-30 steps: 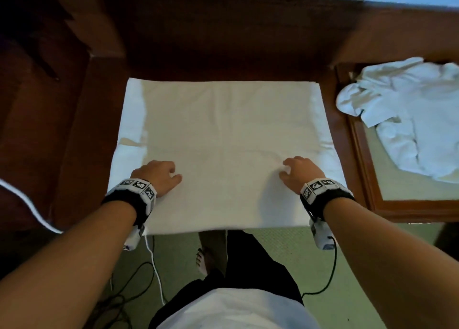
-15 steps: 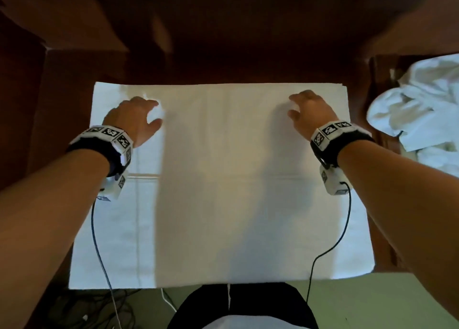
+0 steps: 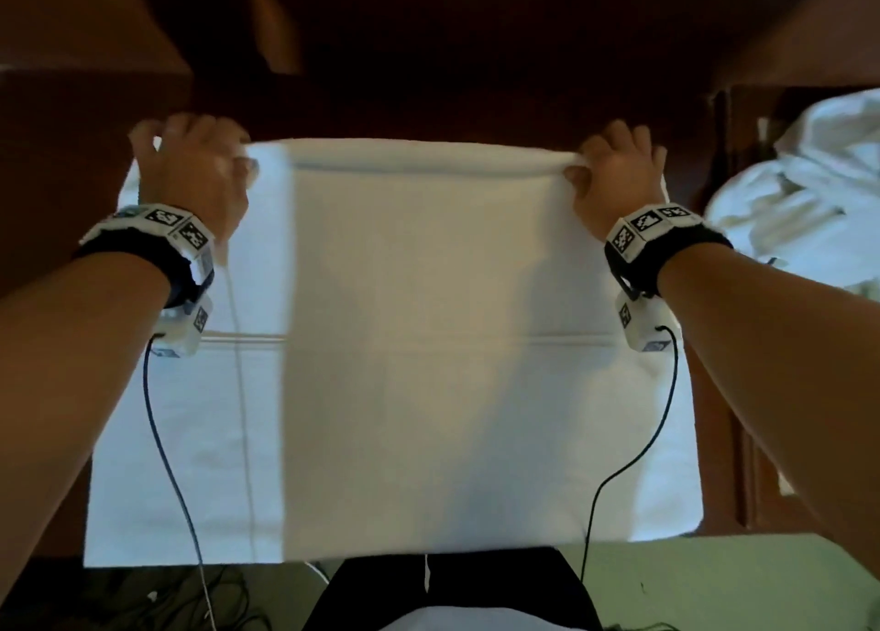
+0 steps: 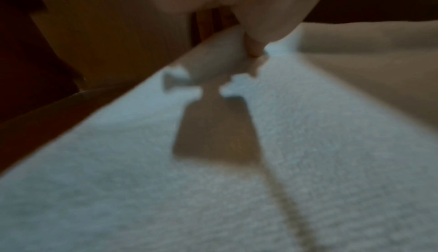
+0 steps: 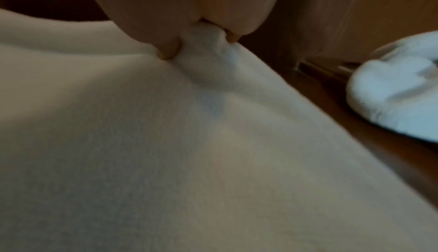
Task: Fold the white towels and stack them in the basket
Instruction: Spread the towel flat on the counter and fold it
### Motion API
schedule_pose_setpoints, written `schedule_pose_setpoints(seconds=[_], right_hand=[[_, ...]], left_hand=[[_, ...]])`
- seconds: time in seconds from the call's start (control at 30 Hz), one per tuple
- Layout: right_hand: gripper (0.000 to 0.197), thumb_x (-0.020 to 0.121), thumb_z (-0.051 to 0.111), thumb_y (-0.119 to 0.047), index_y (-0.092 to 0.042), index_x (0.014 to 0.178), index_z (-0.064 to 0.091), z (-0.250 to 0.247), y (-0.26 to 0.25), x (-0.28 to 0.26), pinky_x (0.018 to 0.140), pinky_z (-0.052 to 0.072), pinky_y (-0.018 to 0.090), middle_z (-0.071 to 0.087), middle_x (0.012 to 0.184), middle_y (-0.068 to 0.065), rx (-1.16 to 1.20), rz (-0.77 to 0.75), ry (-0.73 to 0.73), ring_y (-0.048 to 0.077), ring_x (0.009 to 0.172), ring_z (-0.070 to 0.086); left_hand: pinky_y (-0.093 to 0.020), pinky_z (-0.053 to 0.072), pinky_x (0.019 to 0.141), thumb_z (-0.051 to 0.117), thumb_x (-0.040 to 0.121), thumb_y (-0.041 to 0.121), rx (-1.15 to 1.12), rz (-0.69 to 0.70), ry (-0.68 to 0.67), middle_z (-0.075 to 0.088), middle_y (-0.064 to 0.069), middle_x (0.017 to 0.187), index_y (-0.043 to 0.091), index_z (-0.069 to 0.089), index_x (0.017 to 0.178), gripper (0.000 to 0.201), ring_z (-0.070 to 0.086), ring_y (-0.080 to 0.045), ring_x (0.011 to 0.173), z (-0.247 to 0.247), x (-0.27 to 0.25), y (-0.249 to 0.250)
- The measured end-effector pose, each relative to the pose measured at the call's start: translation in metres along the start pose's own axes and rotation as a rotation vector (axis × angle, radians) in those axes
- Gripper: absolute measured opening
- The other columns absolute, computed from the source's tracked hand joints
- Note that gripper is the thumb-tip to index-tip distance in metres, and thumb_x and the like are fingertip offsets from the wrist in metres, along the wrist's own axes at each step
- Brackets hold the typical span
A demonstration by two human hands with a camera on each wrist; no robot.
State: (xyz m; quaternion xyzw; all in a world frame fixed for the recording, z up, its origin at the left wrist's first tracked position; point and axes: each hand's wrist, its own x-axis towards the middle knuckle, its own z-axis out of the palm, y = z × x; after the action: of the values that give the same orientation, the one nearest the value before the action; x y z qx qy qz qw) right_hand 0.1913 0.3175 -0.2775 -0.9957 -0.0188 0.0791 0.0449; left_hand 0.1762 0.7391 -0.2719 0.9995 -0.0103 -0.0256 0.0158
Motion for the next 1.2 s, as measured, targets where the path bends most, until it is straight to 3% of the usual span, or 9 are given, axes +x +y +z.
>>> schedule_pose_setpoints(seconds=[0.1,0.2,0.3,0.63,0.73,0.87,1.0,1.1,1.2], right_hand=[[0.025,0.096,0.052,-0.023,-0.007,0.115,0.056,-0.030,0.000,0.002,0.104,0.025,0.044,0.062,0.110,0.018,0.108,0.041,0.031,0.038,0.108,0.054],[0.027,0.097,0.053,-0.025,-0.009,0.117,0.055,-0.055,-0.005,-0.015,0.107,0.027,0.045,0.062,0.091,0.013,0.129,0.058,0.039,0.041,0.104,0.056],[0.031,0.093,0.055,-0.029,-0.013,0.119,0.056,-0.070,-0.011,-0.044,0.107,0.024,0.049,0.065,0.102,0.011,0.081,0.014,0.096,0.036,0.102,0.059],[0.019,0.088,0.054,-0.028,-0.010,0.093,0.055,-0.045,-0.018,-0.227,0.085,0.031,0.050,0.054,0.094,0.015,-0.081,-0.033,0.432,0.036,0.092,0.051],[0.022,0.082,0.052,-0.028,-0.012,0.095,0.060,-0.003,-0.013,-0.287,0.082,0.028,0.047,0.056,0.093,0.012,-0.148,-0.020,0.307,0.035,0.089,0.052],[0.035,0.076,0.057,-0.014,-0.017,0.110,0.060,0.044,-0.006,-0.341,0.088,0.029,0.046,0.056,0.103,0.006,-0.267,0.061,-0.160,0.031,0.099,0.052],[0.052,0.064,0.067,-0.005,-0.013,0.115,0.060,0.052,-0.001,-0.353,0.086,0.034,0.050,0.053,0.115,0.014,-0.255,0.047,-0.127,0.037,0.103,0.048],[0.067,0.075,0.060,0.001,-0.015,0.139,0.048,0.054,0.008,-0.347,0.097,0.040,0.058,0.042,0.144,0.018,-0.129,-0.017,-0.159,0.045,0.128,0.041],[0.065,0.080,0.054,0.010,-0.010,0.142,0.049,0.063,0.022,-0.353,0.104,0.042,0.059,0.044,0.149,0.020,0.042,0.027,-0.103,0.047,0.134,0.042]], left_hand=[[-0.048,0.030,0.105,0.051,0.093,0.005,-0.091,0.026,-0.023,0.067,-0.019,0.084,0.010,0.053,0.118,0.025,0.063,-0.041,0.091,-0.030,0.007,-0.004],[-0.051,0.040,0.092,0.050,0.099,0.017,-0.037,0.118,0.038,0.067,-0.027,0.094,0.008,0.056,0.119,0.022,0.064,-0.046,0.089,-0.057,-0.005,-0.012],[-0.051,0.036,0.086,0.053,0.098,0.024,0.068,0.187,0.095,0.065,-0.023,0.095,0.010,0.060,0.113,0.022,0.063,-0.044,0.090,-0.081,-0.032,-0.017],[-0.046,0.031,0.076,0.048,0.092,0.032,0.109,0.271,0.296,0.057,-0.013,0.087,0.014,0.065,0.101,0.026,0.058,-0.037,0.077,-0.067,-0.229,-0.036],[-0.048,0.035,0.076,0.049,0.088,0.032,0.117,0.303,0.193,0.059,-0.014,0.089,0.014,0.066,0.102,0.028,0.059,-0.036,0.076,-0.025,-0.287,-0.036],[-0.049,0.038,0.078,0.081,0.068,0.013,0.136,0.289,-0.108,0.061,-0.011,0.088,0.016,0.067,0.102,0.037,0.062,-0.033,0.079,0.027,-0.334,-0.030],[-0.051,0.040,0.084,0.077,0.068,0.017,0.078,0.238,-0.149,0.063,-0.018,0.110,0.012,0.065,0.123,0.056,0.060,-0.039,0.095,0.038,-0.340,-0.016],[-0.059,0.050,0.086,0.076,0.072,0.006,-0.010,0.255,-0.157,0.056,-0.024,0.133,0.013,0.060,0.137,0.068,0.055,-0.049,0.115,0.042,-0.336,-0.014],[-0.066,0.050,0.093,0.063,0.082,-0.001,-0.090,0.257,-0.101,0.053,-0.023,0.142,0.011,0.058,0.139,0.058,0.053,-0.052,0.122,0.049,-0.345,-0.023]])
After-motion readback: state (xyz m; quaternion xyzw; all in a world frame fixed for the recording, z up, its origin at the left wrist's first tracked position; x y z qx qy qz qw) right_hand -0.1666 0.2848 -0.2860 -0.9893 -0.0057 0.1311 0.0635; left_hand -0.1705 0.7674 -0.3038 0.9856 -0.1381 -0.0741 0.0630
